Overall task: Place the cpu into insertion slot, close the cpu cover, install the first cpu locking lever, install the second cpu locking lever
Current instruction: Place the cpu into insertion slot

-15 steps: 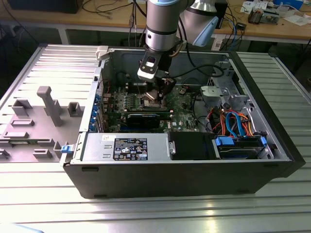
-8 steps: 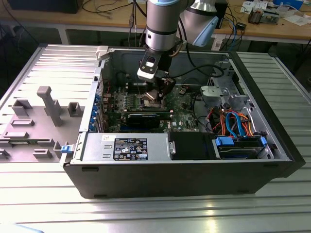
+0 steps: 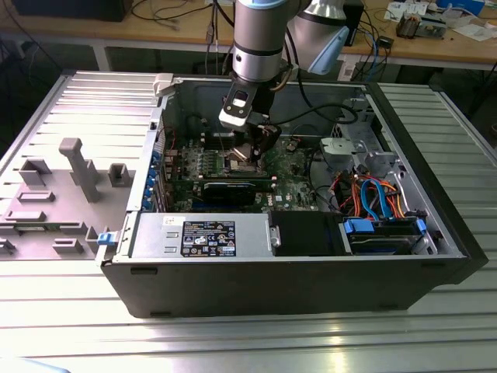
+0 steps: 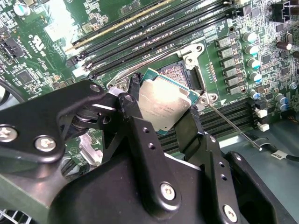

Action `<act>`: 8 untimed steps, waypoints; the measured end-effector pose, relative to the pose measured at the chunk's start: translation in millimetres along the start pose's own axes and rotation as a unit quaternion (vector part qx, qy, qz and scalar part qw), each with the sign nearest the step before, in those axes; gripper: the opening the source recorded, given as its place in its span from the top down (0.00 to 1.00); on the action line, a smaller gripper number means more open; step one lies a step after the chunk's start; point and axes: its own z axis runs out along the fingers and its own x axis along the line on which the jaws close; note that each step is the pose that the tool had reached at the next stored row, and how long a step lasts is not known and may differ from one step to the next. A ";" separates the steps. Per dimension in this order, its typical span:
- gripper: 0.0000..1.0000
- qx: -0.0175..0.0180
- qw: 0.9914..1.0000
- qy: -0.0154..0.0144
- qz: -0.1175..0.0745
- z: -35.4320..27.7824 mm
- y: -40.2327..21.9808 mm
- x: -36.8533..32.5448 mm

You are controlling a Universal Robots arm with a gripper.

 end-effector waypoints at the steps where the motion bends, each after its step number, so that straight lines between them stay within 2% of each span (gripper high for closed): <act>1: 0.45 0.000 1.000 0.000 0.000 0.0 0.0 0.0; 8: 0.45 0.000 1.000 0.000 0.004 0.0 0.0 0.0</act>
